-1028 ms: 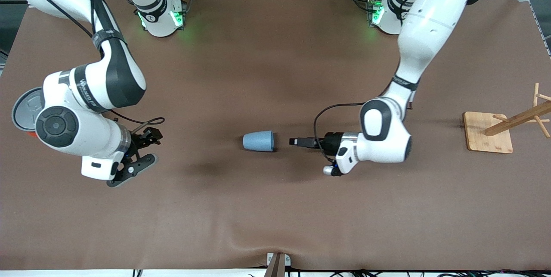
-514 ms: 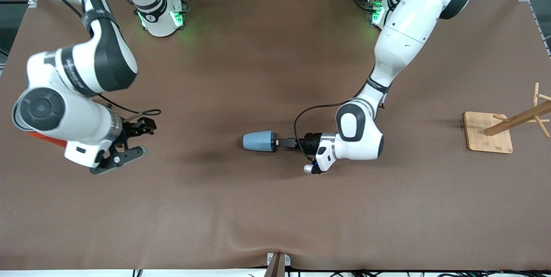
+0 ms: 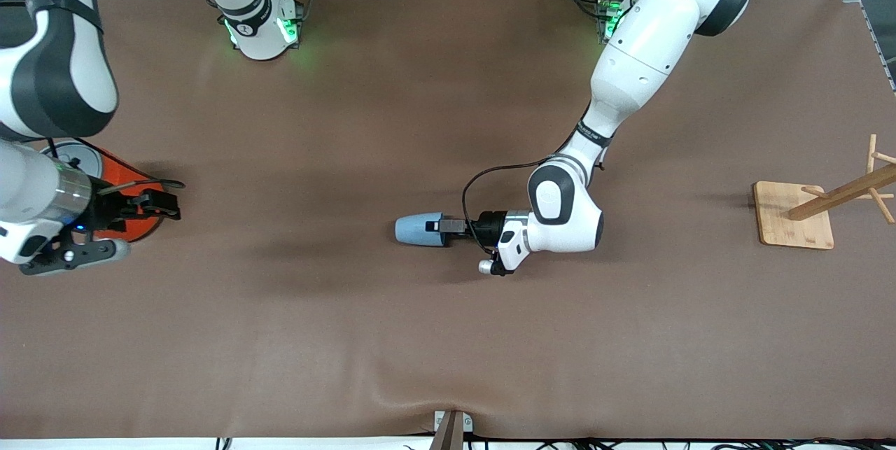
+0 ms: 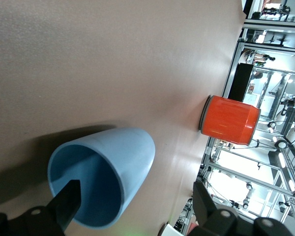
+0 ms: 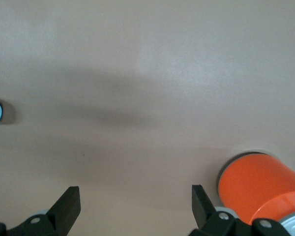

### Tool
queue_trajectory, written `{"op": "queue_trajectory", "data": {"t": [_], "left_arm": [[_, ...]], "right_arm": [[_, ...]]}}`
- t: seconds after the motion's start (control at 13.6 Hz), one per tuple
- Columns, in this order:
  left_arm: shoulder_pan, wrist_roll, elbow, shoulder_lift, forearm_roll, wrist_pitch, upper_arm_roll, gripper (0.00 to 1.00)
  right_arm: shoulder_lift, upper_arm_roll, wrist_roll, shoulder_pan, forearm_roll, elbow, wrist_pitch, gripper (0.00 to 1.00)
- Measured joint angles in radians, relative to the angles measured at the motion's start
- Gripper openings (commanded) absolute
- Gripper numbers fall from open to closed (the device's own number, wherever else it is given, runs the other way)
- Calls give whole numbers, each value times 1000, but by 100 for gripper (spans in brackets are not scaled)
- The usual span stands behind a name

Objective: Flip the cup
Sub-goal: 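Grasp the cup rim with the left gripper while the right gripper withdraws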

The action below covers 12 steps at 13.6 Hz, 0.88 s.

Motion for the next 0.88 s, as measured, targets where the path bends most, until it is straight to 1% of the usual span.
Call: {"op": "queue_trajectory", "data": {"t": [0.15, 0.22, 0.29, 0.37, 0.44, 0.51, 0.59, 0.66, 0.73, 0.88], "left_arm": [[-6, 4, 2, 4, -8, 0, 0, 100], [-10, 14, 3, 8, -11, 0, 0, 90], [-13, 20, 3, 10, -12, 0, 0, 45], [-16, 28, 4, 12, -13, 0, 0, 15], [-20, 39, 5, 13, -13, 0, 0, 8], [-21, 48, 7, 13, -13, 0, 0, 6], [-21, 52, 9, 13, -13, 0, 0, 1], [-21, 56, 10, 14, -13, 0, 1, 0], [-21, 68, 11, 14, -13, 0, 3, 0], [-20, 96, 12, 15, -13, 0, 6, 0]], "right_arm": [[-24, 10, 24, 5, 0, -31, 2, 100], [-45, 12, 30, 5, 0, -65, 15, 100], [-67, 12, 33, 4, 0, -99, 32, 100], [-89, 11, 34, 4, 0, -136, 50, 100], [-114, 11, 34, 4, 0, -173, 66, 100], [-141, 11, 34, 4, 0, -213, 83, 100], [-169, 11, 34, 5, 0, -251, 94, 100], [-198, 5, 35, 11, 0, -281, 91, 100], [-228, -16, 35, 28, 0, -301, 72, 100], [-268, -87, 32, 73, -1, -310, 22, 100]]}}
